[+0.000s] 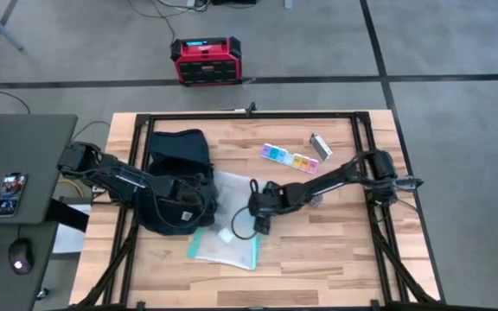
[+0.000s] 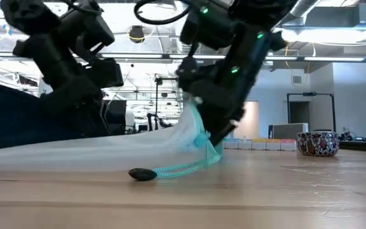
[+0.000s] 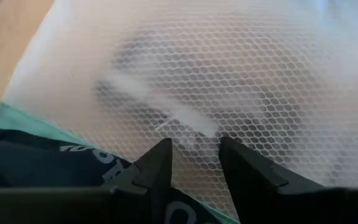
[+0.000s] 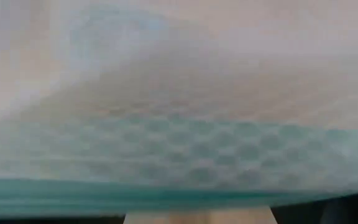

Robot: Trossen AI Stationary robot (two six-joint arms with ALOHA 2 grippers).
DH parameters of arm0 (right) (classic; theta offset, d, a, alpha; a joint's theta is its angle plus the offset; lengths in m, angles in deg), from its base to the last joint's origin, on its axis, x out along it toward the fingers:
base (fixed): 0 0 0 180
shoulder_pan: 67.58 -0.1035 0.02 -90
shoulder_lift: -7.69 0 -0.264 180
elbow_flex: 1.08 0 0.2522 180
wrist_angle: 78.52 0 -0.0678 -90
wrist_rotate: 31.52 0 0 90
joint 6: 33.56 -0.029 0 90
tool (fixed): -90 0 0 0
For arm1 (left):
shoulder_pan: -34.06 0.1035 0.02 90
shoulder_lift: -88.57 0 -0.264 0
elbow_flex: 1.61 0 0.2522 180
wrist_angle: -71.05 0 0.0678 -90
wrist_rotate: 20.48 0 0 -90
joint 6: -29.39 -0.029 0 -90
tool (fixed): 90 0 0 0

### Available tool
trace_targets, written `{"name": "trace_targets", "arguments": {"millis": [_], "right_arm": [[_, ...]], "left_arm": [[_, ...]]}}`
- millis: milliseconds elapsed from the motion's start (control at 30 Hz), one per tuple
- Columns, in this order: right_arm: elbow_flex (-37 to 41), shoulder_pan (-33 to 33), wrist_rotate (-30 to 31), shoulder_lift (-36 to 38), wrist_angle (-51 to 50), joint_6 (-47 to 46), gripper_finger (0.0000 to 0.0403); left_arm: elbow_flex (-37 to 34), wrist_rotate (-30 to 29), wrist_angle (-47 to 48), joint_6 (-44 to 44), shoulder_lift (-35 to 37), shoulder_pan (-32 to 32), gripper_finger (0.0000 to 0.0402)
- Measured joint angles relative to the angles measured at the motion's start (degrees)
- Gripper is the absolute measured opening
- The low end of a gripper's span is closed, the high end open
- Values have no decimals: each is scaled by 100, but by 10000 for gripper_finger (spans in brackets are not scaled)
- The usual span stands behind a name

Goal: Unpack backpack
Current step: Remove the earphones from the zip bag

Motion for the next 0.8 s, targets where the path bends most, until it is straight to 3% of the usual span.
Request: {"name": "trace_targets", "arguments": {"millis": [300, 467, 567, 633, 800], "right_arm": [[31, -626, -152, 813, -1897, -895, 291], [21, -814, -81, 1126, -1843, -1222, 291], [7, -823, 316, 1205, -1756, -1242, 291], [9, -779, 657, 1110, -1710, -1165, 291], [12, -648, 725, 552, -1076, -787, 291]], "left_arm": [[-275, 69, -626, 93, -17, 2, 125], [-130, 134, -515, 51, 151, 5, 125], [36, 231, -282, -77, 283, 4, 125], [131, 357, -252, -131, 316, 0, 125], [238, 588, -327, -125, 312, -4, 125]]}}
